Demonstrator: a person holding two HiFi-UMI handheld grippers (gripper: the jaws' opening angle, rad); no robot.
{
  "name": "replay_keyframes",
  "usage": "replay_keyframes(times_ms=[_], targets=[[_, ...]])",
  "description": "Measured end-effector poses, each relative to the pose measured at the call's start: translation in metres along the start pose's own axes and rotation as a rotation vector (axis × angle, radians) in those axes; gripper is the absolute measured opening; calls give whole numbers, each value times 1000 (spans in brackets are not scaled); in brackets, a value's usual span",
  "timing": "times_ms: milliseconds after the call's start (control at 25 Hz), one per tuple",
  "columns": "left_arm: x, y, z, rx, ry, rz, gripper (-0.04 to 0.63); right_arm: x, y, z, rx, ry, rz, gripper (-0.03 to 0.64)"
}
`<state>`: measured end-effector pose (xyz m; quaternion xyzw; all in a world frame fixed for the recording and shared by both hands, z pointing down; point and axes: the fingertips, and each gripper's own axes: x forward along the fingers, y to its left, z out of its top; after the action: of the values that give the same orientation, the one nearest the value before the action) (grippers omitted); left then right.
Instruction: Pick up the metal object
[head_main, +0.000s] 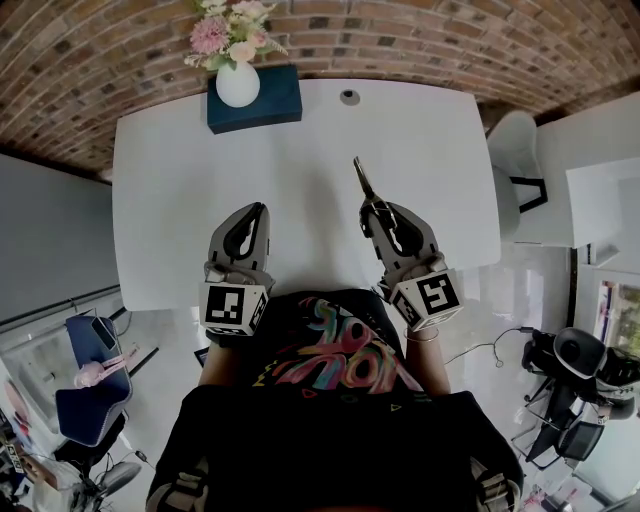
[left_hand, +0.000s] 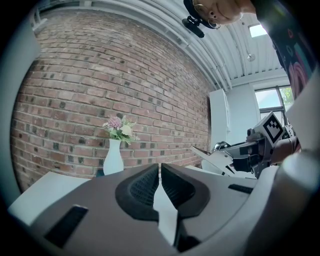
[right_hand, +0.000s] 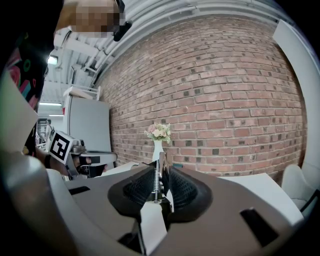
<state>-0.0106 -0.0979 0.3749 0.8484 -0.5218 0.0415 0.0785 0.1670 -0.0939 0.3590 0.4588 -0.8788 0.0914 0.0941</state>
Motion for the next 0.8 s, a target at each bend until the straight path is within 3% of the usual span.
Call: replay_keyframes(times_ms=[800], targets=[[9,10,-2,-14,9,1,34,12,-9,-1,25,-2,-6,109]])
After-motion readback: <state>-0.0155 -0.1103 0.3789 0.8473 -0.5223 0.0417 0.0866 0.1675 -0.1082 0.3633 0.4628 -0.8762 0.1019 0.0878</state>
